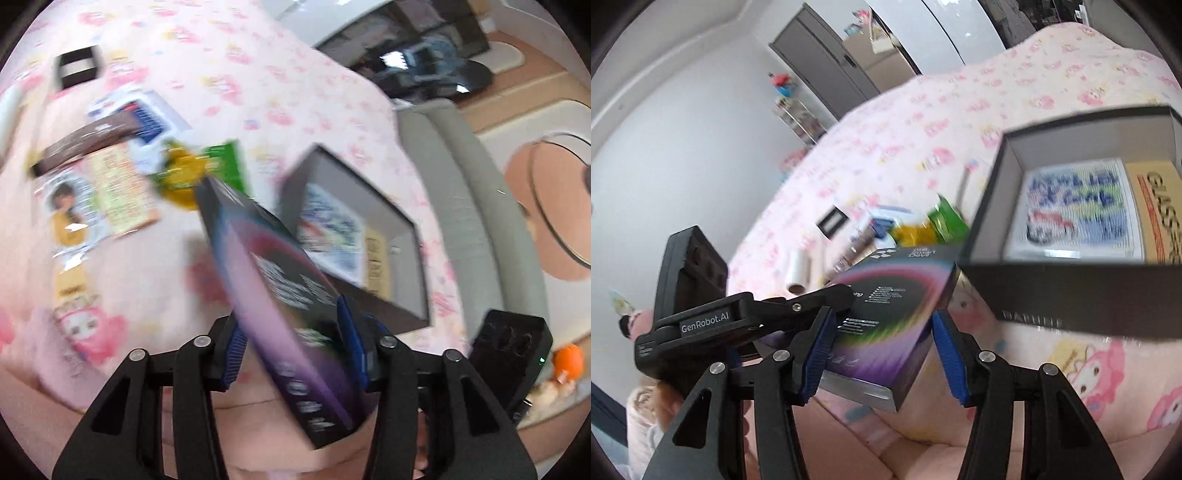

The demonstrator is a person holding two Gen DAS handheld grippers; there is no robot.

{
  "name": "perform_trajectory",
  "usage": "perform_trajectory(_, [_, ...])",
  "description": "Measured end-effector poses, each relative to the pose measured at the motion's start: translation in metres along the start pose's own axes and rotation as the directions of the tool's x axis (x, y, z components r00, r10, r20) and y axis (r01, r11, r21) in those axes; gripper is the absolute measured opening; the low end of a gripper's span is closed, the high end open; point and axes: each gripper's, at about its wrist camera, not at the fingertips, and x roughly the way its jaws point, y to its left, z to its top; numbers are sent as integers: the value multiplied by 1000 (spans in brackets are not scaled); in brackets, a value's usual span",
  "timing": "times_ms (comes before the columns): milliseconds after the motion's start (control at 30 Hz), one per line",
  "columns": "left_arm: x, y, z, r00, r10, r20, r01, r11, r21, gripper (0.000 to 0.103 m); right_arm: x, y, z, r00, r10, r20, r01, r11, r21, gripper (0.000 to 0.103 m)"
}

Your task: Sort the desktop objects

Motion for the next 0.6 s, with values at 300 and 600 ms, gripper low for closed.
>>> perform_trajectory(300, [27, -57, 20, 999, -30, -28, 32, 994, 108, 37, -29, -9, 31, 995, -59, 80, 63, 997, -48, 44])
perform_trajectory(600, [121, -125, 38, 987, 20, -161, 19, 971, 237, 35, -54, -95, 32, 984, -91, 153, 67, 985, 158, 43])
